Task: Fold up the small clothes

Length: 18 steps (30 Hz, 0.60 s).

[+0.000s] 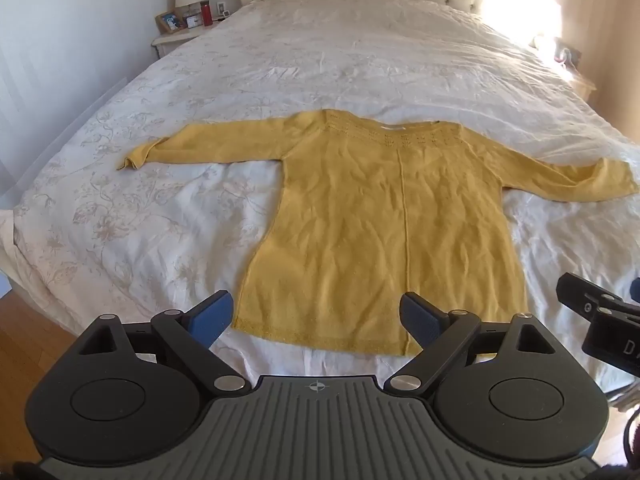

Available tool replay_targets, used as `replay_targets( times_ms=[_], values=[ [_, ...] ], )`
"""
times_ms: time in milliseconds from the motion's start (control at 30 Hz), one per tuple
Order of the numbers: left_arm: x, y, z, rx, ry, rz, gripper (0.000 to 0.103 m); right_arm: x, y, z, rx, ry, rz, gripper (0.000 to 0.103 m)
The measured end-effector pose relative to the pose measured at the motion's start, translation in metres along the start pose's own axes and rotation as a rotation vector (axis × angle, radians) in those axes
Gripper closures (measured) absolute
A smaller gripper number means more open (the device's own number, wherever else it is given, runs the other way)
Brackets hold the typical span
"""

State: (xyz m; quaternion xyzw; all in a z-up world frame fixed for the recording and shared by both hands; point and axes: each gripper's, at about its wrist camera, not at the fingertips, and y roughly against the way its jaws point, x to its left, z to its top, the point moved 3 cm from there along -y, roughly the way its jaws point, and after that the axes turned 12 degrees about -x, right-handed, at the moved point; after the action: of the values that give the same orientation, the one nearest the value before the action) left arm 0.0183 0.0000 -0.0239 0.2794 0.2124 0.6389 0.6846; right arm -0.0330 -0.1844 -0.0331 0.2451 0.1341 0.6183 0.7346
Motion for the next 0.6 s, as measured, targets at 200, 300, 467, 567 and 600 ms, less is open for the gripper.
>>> replay_targets(
  times_ms=[200, 300, 467, 567, 600],
  values=[
    [-0.007, -0.002, -0.007, 0.015, 0.0, -0.003, 0.012, -0.009, -0.002, -0.003, 0.021, -0.03, -0.005, 0.001],
    [-0.02, -0.005, -0.016, 0.018, -0.001, 0.004, 0.012, -0.008, -0.004, -0.001, 0.04, -0.032, -0.016, 0.001],
    [-0.011, -0.005, -0.01, 0.05, -0.002, -0.019, 0.012, -0.012, -0.006, -0.001, 0.044, -0.044, -0.016, 0.001],
    [-0.009, -0.006, -0.009, 0.054, 0.001, -0.018, 0.012, -0.012, -0.006, -0.002, 0.044, -0.047, -0.012, 0.001],
    [-0.009, -0.006, -0.009, 0.054, 0.002, -0.016, 0.012, -0.012, -0.006, -0.002, 0.046, -0.046, -0.011, 0.001]
  ],
)
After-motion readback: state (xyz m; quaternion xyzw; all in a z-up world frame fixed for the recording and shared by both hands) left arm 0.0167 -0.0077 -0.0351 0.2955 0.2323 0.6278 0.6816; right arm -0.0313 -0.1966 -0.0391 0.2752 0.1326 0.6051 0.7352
